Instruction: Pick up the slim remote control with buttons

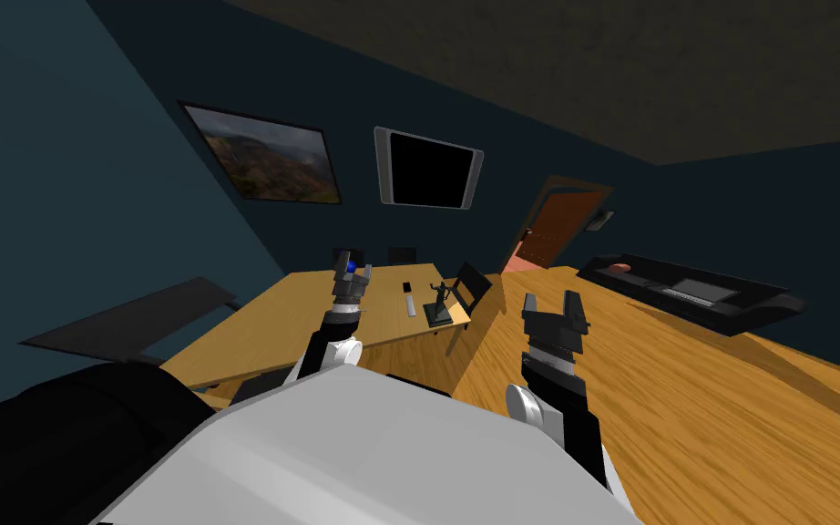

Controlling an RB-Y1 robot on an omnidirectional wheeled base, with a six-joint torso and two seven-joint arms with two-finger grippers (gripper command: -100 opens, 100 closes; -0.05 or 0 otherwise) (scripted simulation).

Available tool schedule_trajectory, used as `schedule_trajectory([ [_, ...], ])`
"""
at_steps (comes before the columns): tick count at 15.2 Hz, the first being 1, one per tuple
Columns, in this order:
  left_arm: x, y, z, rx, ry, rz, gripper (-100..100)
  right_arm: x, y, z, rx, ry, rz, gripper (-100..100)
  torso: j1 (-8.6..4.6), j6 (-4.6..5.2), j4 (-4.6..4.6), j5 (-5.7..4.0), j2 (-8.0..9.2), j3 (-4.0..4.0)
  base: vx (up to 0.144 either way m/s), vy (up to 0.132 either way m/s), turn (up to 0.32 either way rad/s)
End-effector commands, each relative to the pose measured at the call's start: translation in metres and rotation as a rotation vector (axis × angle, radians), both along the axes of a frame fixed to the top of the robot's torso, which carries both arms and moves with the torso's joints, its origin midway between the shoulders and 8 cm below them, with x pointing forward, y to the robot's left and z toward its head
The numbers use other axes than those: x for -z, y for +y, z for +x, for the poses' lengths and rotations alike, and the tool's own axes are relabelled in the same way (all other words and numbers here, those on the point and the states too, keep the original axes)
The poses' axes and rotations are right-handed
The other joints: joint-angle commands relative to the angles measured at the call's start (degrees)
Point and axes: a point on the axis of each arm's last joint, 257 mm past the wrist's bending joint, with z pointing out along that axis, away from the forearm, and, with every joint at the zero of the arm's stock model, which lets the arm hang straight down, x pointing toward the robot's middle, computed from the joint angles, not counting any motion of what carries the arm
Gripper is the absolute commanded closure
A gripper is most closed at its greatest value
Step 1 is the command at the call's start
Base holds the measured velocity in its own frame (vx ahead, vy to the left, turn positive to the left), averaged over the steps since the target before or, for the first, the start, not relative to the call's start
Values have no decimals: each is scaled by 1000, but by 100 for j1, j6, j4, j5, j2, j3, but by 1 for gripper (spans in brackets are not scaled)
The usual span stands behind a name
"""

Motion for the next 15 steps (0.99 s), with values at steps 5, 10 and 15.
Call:
schedule_trajectory([
  [5,31,-5,15,49,100,52,-100,0,0,0,0,0,0,0,1,1,-1,0,-1,-1,3,-4,-120],
  [10,90,-4,35,97,278,88,-100,0,0,0,0,0,0,0,-1,4,-1,0,-4,-2,9,-10,-252],
  [15,131,0,43,122,395,105,-100,0,0,0,0,0,0,0,-2,4,-2,0,-6,-4,11,-9,-200],
])
